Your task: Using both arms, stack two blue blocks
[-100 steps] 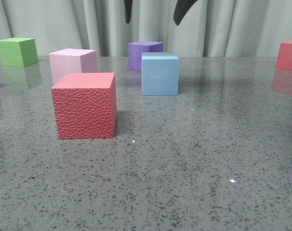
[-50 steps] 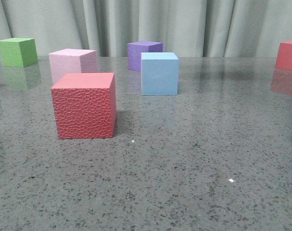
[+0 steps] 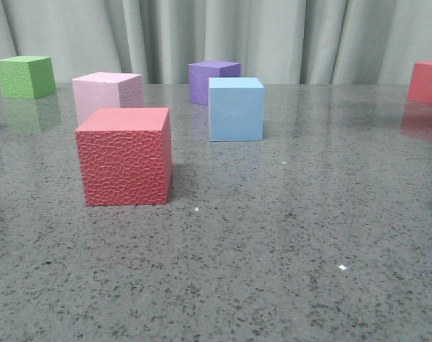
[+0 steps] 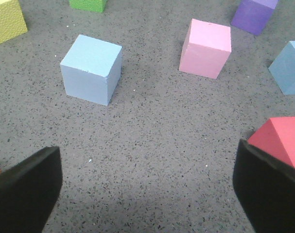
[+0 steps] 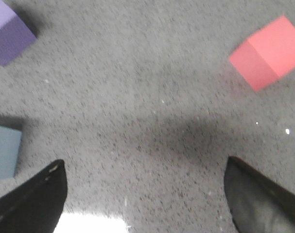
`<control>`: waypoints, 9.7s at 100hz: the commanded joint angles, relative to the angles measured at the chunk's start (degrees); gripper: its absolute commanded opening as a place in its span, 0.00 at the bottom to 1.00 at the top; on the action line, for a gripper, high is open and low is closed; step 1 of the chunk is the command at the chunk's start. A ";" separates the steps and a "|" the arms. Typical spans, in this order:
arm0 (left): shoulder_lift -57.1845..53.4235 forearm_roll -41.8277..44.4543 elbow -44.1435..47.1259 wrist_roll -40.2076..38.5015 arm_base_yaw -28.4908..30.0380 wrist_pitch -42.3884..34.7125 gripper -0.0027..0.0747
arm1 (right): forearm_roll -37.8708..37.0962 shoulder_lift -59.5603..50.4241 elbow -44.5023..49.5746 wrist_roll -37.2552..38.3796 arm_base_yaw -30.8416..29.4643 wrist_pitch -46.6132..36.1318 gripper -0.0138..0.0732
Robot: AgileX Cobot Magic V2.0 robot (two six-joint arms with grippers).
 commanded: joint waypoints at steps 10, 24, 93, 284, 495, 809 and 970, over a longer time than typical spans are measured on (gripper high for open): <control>0.46 -0.85 -2.00 -0.02 -0.40 -3.54 0.91 | -0.10 -11.48 12.73 -0.74 -0.93 -8.96 0.90; 0.46 -0.85 -2.00 -0.02 -0.40 -3.54 0.91 | -0.10 -18.31 22.91 -0.74 -0.93 -12.11 0.90; 0.46 -0.85 -2.00 -0.02 -0.40 -3.54 0.91 | -0.15 -52.43 51.35 -0.74 -0.93 -17.10 0.90; 44.67 5.79 -39.10 18.38 -0.18 -0.90 0.91 | -1.00 -56.66 52.03 -0.74 -0.93 -20.59 0.90; 60.09 -5.40 -39.22 25.31 7.87 7.60 0.91 | -1.02 -56.60 52.03 -0.74 -0.93 -21.84 0.90; 74.54 -11.65 -77.34 37.60 -25.68 17.86 0.42 | -1.02 -56.60 52.03 -0.74 -0.93 -22.28 0.90; 76.41 -15.87 -77.34 55.38 -26.06 21.38 0.42 | -0.96 -56.60 52.03 -0.74 -0.93 -22.27 0.90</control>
